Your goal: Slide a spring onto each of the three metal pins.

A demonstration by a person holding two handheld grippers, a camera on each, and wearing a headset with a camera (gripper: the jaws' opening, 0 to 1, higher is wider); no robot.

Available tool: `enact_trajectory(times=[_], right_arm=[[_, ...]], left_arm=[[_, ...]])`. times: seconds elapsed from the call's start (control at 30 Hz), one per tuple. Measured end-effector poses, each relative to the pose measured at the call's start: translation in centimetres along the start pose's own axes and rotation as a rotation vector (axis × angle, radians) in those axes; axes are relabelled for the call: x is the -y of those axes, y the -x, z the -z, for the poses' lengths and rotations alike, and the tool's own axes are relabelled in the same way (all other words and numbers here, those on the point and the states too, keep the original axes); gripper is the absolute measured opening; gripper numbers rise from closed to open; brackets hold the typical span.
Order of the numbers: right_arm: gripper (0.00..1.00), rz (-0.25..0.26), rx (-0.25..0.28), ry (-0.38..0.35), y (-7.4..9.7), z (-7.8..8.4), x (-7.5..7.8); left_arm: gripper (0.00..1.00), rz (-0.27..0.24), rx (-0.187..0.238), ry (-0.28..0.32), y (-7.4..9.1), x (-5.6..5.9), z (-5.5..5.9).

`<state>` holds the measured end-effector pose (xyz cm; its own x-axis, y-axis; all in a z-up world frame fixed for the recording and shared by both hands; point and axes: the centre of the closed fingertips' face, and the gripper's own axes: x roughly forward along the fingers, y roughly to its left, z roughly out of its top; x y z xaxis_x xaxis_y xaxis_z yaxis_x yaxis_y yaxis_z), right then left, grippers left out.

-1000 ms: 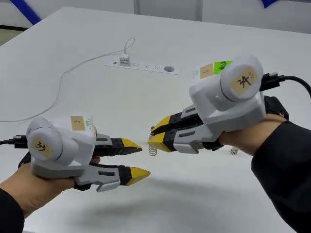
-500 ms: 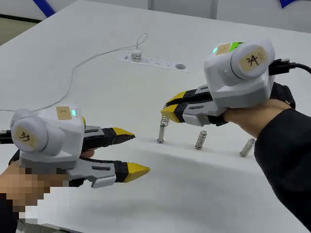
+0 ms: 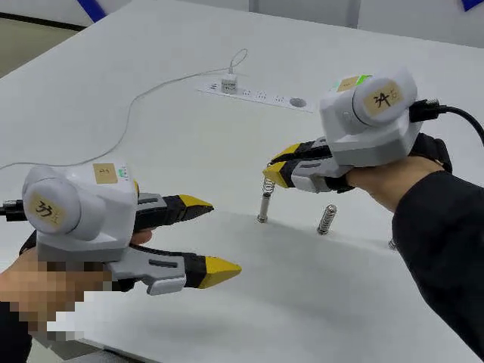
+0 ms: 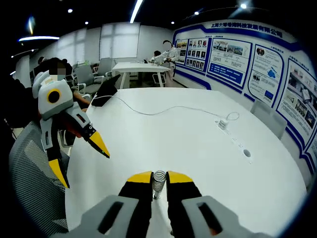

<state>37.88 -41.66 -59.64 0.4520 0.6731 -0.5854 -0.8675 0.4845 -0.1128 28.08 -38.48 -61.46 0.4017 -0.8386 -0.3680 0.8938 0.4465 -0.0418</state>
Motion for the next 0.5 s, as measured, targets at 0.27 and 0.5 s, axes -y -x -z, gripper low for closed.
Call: enact_trajectory(times=[0.27, 0.5], right_arm=[[0.11, -0.001, -0.014, -0.011, -0.8, 0.9, 0.1], [0.11, 0.003, -0.019, -0.025, -1.5, 1.8, 0.2]], left_arm=[[0.59, -0.008, -0.005, 0.006, 0.2, 0.0, 0.1], [0.59, -0.008, -0.010, 0.006, 0.2, -0.2, 0.2]])
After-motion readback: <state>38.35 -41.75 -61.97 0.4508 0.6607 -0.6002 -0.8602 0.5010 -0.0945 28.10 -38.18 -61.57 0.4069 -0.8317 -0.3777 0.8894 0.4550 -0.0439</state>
